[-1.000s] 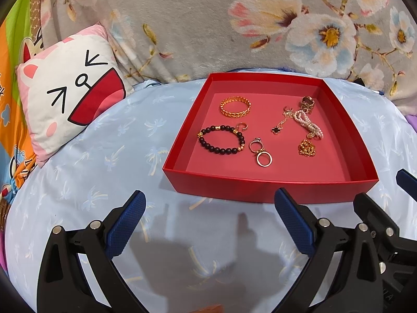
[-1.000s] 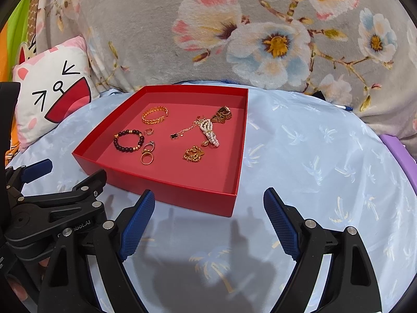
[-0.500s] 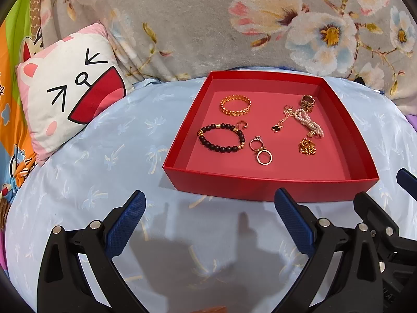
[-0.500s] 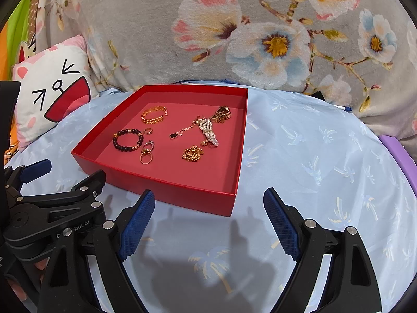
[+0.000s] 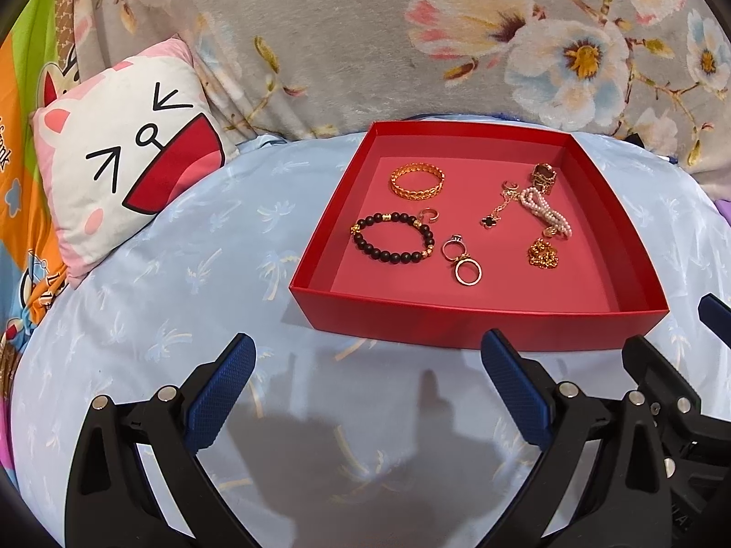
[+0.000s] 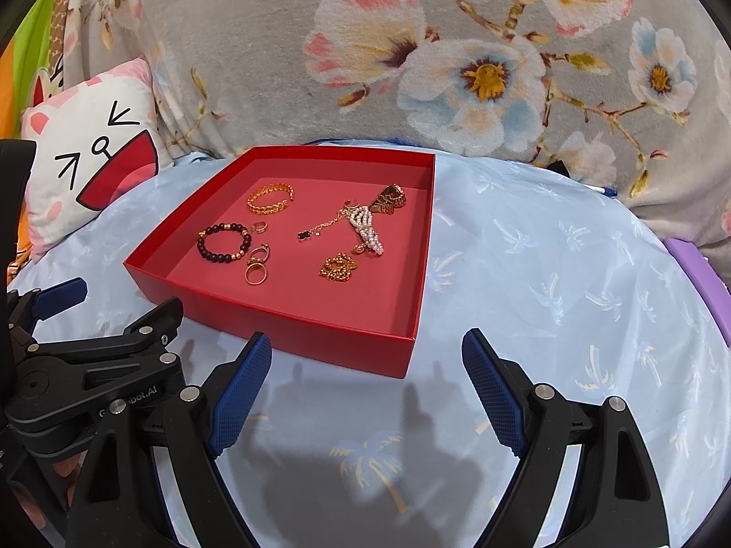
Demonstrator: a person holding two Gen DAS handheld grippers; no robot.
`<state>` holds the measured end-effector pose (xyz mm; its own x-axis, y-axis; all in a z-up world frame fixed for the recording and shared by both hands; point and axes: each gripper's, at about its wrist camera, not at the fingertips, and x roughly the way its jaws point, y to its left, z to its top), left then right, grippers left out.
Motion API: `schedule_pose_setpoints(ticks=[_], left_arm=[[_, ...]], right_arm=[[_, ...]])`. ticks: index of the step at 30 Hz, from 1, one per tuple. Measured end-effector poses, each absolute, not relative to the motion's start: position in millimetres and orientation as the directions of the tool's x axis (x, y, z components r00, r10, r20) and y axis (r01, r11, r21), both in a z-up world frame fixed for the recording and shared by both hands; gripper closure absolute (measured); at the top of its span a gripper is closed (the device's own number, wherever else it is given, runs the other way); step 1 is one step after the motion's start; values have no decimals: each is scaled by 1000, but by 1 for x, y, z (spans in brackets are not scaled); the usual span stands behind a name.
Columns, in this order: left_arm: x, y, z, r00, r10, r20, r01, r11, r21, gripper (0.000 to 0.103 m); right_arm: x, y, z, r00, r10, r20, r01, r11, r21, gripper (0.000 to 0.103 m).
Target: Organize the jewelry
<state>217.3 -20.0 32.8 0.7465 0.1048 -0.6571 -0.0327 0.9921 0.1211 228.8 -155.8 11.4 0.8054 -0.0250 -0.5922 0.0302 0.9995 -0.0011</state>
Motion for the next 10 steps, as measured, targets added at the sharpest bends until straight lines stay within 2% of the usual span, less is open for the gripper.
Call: schedule_pose_setpoints(ticks=[10], left_arm=[[219,-19,32,747,100,-657,-22,992,125,6]], right_arm=[[229,-157,12,806,-24,-591,29,1000,-1,19]])
